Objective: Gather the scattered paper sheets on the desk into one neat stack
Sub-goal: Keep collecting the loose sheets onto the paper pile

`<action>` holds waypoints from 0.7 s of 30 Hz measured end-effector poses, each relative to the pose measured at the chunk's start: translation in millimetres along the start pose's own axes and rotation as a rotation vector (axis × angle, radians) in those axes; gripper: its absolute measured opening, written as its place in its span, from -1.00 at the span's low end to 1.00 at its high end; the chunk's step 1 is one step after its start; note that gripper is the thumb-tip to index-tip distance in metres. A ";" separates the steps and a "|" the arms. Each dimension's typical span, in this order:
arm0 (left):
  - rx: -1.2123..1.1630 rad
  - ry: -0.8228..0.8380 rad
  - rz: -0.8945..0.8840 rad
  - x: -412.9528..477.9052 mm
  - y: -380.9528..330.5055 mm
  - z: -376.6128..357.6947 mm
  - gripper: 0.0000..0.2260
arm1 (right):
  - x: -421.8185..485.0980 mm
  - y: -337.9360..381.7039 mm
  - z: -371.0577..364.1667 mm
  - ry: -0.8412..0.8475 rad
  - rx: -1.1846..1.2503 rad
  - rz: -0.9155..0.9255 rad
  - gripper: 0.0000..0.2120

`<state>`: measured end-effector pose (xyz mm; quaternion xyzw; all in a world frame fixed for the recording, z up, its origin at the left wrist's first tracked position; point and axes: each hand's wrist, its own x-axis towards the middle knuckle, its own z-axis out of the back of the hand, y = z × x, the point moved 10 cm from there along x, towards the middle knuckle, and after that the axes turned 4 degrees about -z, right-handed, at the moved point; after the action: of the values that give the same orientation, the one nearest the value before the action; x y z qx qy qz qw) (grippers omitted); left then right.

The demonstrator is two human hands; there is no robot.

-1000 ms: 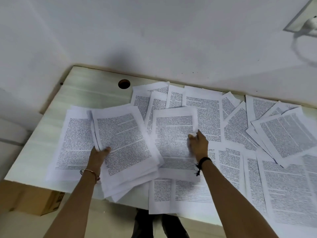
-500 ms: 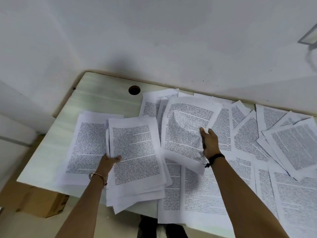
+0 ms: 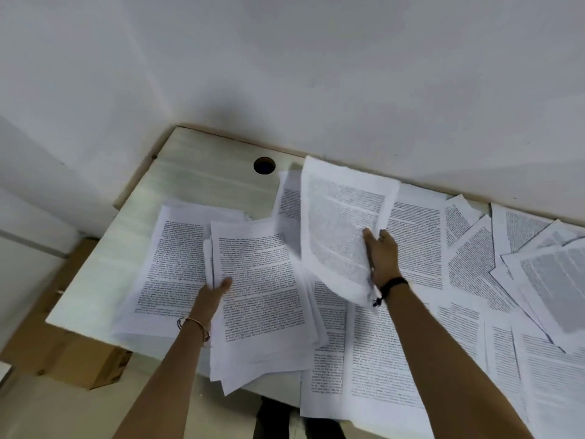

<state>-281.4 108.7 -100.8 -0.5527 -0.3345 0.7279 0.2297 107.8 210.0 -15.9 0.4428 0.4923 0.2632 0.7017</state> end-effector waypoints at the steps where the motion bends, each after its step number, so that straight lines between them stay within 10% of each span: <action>1: -0.005 0.017 -0.013 -2.8 -4.1 -2.8 -0.62 | -7.9 -8.0 -11.2 0.016 -0.039 0.010 -0.94; 9: -0.199 0.074 -0.088 -4.9 -13.5 -10.2 -0.47 | -40.6 -83.7 -95.4 0.226 -0.410 0.025 -0.90; 14: -0.126 0.151 -0.088 -6.2 -11.8 -13.7 -0.14 | -43.4 -84.9 -109.0 0.181 -0.561 0.172 -0.37; 21: -0.169 0.121 -0.003 0.8 1.0 -14.9 -0.77 | -48.7 -83.1 -132.9 0.280 -0.920 0.444 -0.47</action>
<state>-267.2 112.1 -104.5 -0.6124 -0.3812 0.6621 0.2032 -38.9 179.9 -83.2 0.1433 0.3091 0.6510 0.6784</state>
